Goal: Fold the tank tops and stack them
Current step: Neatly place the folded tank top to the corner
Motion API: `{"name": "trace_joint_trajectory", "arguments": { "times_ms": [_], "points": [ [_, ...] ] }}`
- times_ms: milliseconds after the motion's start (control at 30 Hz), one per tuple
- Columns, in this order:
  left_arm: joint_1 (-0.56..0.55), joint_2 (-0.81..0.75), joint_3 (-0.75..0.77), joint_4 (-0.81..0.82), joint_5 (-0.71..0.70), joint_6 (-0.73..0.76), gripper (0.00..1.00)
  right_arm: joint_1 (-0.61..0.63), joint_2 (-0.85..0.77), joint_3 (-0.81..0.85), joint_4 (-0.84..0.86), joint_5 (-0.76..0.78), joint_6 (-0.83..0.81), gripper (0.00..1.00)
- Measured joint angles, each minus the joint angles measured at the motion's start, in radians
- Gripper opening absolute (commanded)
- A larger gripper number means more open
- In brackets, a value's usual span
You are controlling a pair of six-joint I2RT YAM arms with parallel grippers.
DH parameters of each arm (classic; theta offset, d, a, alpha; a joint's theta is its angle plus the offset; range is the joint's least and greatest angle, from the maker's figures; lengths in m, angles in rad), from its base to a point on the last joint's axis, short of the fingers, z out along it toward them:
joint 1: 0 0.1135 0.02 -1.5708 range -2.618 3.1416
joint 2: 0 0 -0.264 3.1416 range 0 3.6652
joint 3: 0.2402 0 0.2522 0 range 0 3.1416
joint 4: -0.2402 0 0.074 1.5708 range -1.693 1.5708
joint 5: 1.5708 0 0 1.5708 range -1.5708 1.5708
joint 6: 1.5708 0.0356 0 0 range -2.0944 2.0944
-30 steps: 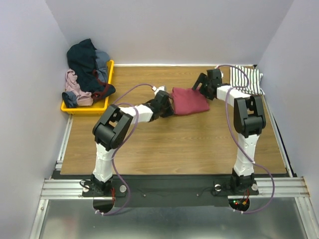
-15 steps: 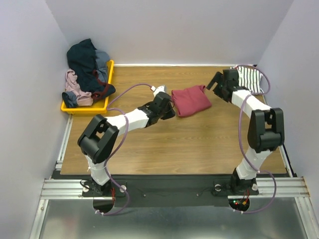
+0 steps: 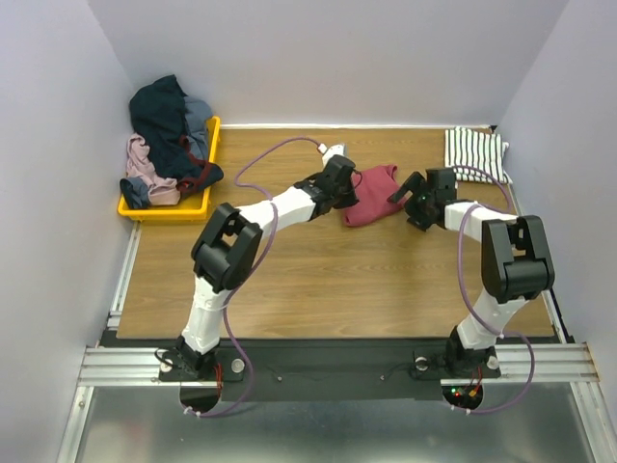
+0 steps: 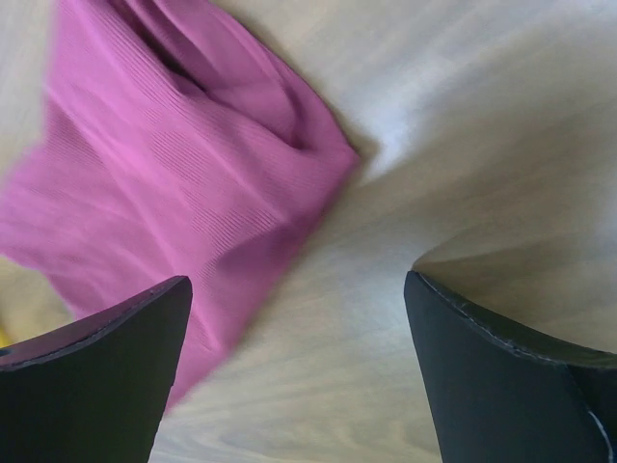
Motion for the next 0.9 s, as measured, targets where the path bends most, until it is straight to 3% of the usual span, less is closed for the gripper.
{"name": "trace_joint_trajectory", "arguments": {
  "times_ms": [300, 467, 533, 567, 667, 767, 900],
  "points": [
    [0.025, 0.126, 0.018, -0.053, 0.027, 0.008, 0.16, 0.003, 0.104, 0.041, 0.17, -0.013, 0.062, 0.77],
    [0.042, 0.126, 0.018, -0.038, 0.078, 0.006, 0.16, 0.009, 0.166, 0.089, 0.196, 0.003, 0.06, 0.45],
    [0.049, 0.126, 0.018, -0.029, 0.112, 0.003, 0.16, 0.01, 0.189, 0.11, 0.193, 0.02, 0.049, 0.4],
    [0.053, 0.126, 0.018, -0.027, 0.13, 0.002, 0.16, 0.011, 0.198, 0.119, 0.19, 0.028, 0.042, 0.29],
    [0.061, 0.126, 0.018, -0.021, 0.172, -0.005, 0.16, 0.013, 0.231, 0.18, 0.143, 0.061, 0.003, 0.18],
    [0.061, 0.121, 0.018, -0.022, 0.196, -0.009, 0.17, 0.015, 0.288, 0.296, 0.068, 0.095, -0.062, 0.11],
    [0.061, 0.046, 0.002, -0.065, 0.211, -0.006, 0.18, 0.021, 0.386, 0.502, -0.069, 0.176, -0.198, 0.09]
  ]
}}
